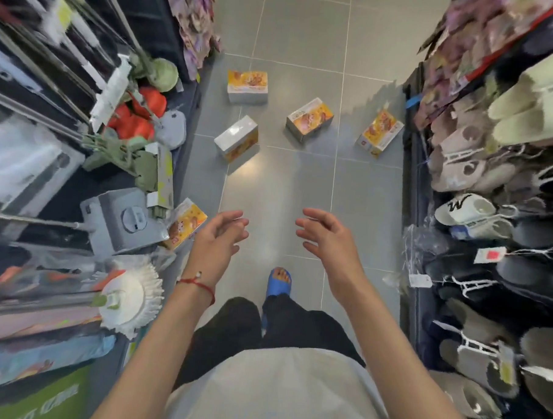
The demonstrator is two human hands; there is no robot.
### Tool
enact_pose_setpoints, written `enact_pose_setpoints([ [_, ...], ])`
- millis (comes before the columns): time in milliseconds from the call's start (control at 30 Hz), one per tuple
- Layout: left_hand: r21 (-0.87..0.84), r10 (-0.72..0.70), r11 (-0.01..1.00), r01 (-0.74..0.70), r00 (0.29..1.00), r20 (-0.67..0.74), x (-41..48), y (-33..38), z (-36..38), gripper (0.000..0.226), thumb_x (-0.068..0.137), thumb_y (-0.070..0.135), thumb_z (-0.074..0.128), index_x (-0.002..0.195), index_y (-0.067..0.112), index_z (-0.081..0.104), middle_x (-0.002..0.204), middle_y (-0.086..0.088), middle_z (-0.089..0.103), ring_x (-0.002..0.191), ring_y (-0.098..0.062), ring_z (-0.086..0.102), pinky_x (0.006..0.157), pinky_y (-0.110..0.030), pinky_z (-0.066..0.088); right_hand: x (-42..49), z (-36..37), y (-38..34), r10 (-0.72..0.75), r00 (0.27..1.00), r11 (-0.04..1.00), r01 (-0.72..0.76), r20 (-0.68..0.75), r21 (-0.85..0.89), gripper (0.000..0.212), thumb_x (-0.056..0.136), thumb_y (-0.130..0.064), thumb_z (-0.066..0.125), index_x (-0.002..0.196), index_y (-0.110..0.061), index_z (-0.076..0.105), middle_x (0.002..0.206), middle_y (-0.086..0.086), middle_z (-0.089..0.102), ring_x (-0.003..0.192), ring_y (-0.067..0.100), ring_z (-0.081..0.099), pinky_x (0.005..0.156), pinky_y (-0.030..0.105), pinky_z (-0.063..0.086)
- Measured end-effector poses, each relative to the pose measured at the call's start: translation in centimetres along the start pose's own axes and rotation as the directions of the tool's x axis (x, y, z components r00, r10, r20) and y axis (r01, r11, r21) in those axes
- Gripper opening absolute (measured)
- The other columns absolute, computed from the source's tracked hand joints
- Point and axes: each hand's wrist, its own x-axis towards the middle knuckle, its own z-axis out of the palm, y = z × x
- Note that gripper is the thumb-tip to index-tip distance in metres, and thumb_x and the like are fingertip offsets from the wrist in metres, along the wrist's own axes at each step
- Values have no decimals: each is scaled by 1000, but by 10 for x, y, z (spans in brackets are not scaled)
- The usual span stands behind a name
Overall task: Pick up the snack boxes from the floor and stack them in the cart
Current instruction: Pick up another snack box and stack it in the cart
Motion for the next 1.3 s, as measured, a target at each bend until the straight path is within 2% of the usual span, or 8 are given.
enact_pose_setpoints([
  [267,-116,-81,991,72,994,-75,139,82,-14,19,100,16,56,117,21,65,115,1,72,105,-14,69,92,-31,52,135,59,-108,67,994,993,-57,89,-106,17,102,-17,60,114,-27,67,121,5,74,100,13,70,98,35,52],
  [467,-139,-166,979,153,982,-89,252,138,-29,20,100,15,57,119,16,64,111,-1,73,92,-9,71,89,-27,53,230,109,-175,111,991,980,-97,73,-174,26,102,-21,62,127,-22,67,121,2,73,105,12,71,103,35,53],
  [600,-121,-186,978,172,976,-113,311,180,-38,14,98,16,59,107,25,66,119,-3,71,102,-14,69,88,-25,52,285,138,-215,140,986,975,-122,90,-188,26,101,-23,63,126,-23,67,120,0,73,107,13,71,103,34,54],
  [800,-182,-246,960,214,953,-174,385,231,-31,14,94,16,66,105,24,68,117,-5,72,106,-19,68,91,-29,52,372,160,-270,205,970,958,-173,129,-227,23,99,-24,66,122,-26,69,118,-1,74,108,15,71,95,31,56],
  [933,-255,-374,913,319,903,-212,445,234,-15,17,91,15,69,106,23,68,118,-6,72,103,-20,70,92,-33,51,442,163,-299,294,946,919,-240,138,-311,24,102,-23,62,125,-22,67,119,-3,71,112,15,67,91,31,56],
  [1067,-337,-511,839,427,831,-219,501,226,11,28,97,10,56,124,15,61,115,-6,66,87,-14,65,74,-26,45,508,164,-321,329,936,877,-253,124,-409,21,101,-19,60,121,-19,66,116,2,70,108,17,66,81,27,54],
  [1233,-419,-591,777,470,773,-229,563,202,32,25,98,10,54,119,22,60,112,-6,64,95,-20,63,75,-26,47,589,178,-318,357,929,826,-264,98,-498,11,102,-19,57,100,-21,67,115,10,72,107,27,68,102,44,53],
  [1300,-442,-622,748,494,754,-210,583,188,35,24,98,12,56,120,20,62,112,-6,65,97,-20,63,79,-29,49,615,183,-310,404,912,804,-313,77,-505,12,103,-20,57,93,-21,64,106,8,72,99,24,67,99,40,53],
])
